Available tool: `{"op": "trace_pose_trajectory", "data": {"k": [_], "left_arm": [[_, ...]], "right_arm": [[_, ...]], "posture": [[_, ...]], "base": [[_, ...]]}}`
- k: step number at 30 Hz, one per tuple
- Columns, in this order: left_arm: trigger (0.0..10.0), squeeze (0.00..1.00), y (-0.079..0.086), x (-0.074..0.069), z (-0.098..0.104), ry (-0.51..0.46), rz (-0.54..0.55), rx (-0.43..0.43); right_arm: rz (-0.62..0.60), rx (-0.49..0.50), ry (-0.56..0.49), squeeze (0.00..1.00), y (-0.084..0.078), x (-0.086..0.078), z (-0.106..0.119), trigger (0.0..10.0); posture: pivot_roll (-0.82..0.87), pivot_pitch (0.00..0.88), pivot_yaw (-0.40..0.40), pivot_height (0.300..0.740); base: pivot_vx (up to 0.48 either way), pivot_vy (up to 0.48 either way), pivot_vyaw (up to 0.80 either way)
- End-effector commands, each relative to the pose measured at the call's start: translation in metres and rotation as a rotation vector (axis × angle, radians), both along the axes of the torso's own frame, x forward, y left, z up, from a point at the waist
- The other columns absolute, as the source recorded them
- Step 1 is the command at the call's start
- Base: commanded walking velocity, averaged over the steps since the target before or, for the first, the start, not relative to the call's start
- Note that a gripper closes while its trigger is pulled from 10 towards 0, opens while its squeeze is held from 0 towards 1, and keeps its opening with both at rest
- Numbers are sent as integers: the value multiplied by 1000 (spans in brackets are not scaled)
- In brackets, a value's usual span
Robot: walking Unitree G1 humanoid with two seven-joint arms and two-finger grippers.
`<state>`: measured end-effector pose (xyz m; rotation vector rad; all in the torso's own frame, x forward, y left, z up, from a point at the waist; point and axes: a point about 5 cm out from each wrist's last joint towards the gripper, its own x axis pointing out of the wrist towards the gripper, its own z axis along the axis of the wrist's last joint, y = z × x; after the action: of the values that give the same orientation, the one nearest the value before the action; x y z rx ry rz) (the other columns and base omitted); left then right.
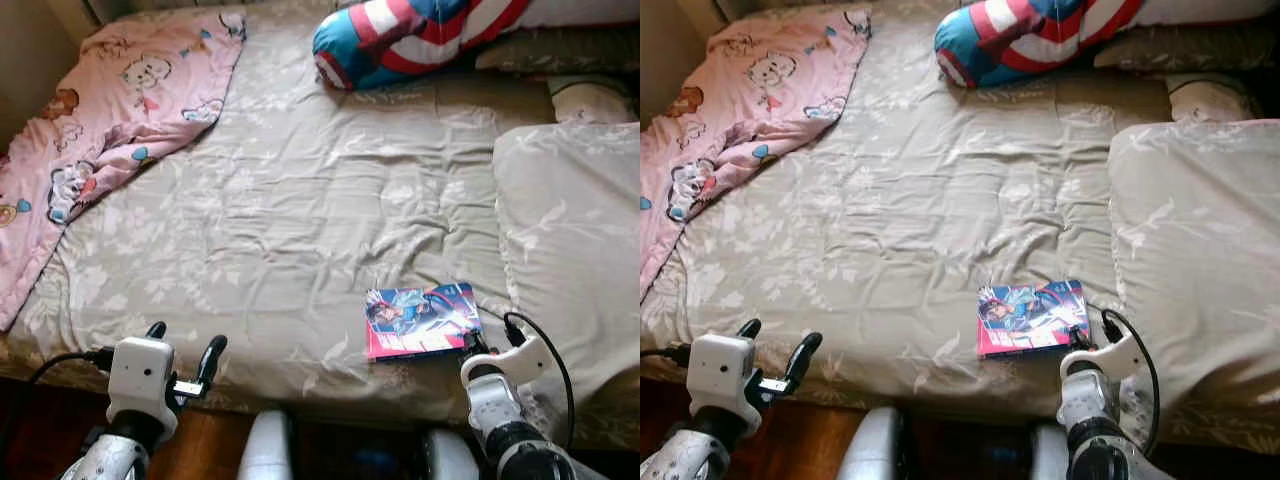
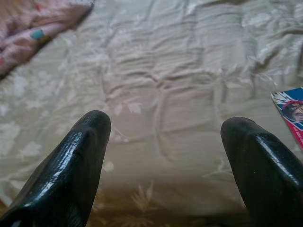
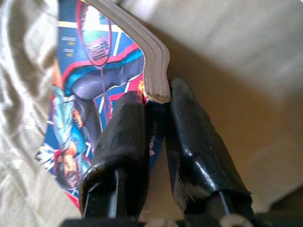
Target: Clean up the room
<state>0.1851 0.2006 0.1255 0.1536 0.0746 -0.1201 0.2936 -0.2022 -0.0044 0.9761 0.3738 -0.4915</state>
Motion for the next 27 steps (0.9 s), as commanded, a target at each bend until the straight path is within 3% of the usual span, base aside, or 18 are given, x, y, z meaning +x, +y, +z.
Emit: {"op": "trace_pose_trajectory", "data": {"k": [1, 10, 19, 20, 21, 23, 24, 25, 26, 27], "left_arm": [[10000, 0, 4, -5, 4, 11, -2, 22], [10000, 0, 8, -9, 4, 32, 6, 37], [10000, 0, 7, -11, 4, 46, 2, 40], [10000, 0, 7, -11, 3, 47, 1, 39], [10000, 0, 6, -11, 3, 49, 0, 38], [10000, 0, 7, -12, 1, 55, 1, 39], [10000, 0, 7, -12, 0, 59, 2, 39], [10000, 0, 7, -12, 0, 59, 2, 39], [10000, 0, 7, -12, 0, 60, 1, 39], [10000, 0, 7, -11, 0, 60, 0, 38]], "right_arm": [[8, 34, 75, 0, 10, -14, -15, 10000], [-34, 86, 117, 0, 17, -23, -25, 10000], [-47, 107, 114, 0, 18, -23, -25, 10000], [-48, 107, 114, 220, 17, -23, -24, 10000], [-47, 105, 116, 365, 17, -23, -24, 10000], [-49, 106, 115, 361, 17, -23, -24, 10000], [-53, 111, 113, 627, 17, -22, -24, 10000], [-55, 112, 113, 627, 17, -22, -24, 10000], [-57, 114, 114, 765, 18, -22, -24, 10000], [-58, 113, 116, 753, 18, -23, -25, 10000]], "posture": [[276, 330, 139, 658], [289, 340, 149, 658], [291, 346, 153, 658], [289, 349, 153, 658], [289, 349, 153, 658], [285, 350, 153, 658], [281, 349, 153, 658], [281, 349, 153, 658], [287, 350, 154, 658], [287, 350, 154, 658]], "base": [[0, 0, 0], [0, 0, 0], [0, 0, 0], [0, 0, 0], [0, 0, 0], [0, 0, 0], [0, 0, 0], [0, 0, 0], [0, 0, 0], [0, 0, 0]]}}
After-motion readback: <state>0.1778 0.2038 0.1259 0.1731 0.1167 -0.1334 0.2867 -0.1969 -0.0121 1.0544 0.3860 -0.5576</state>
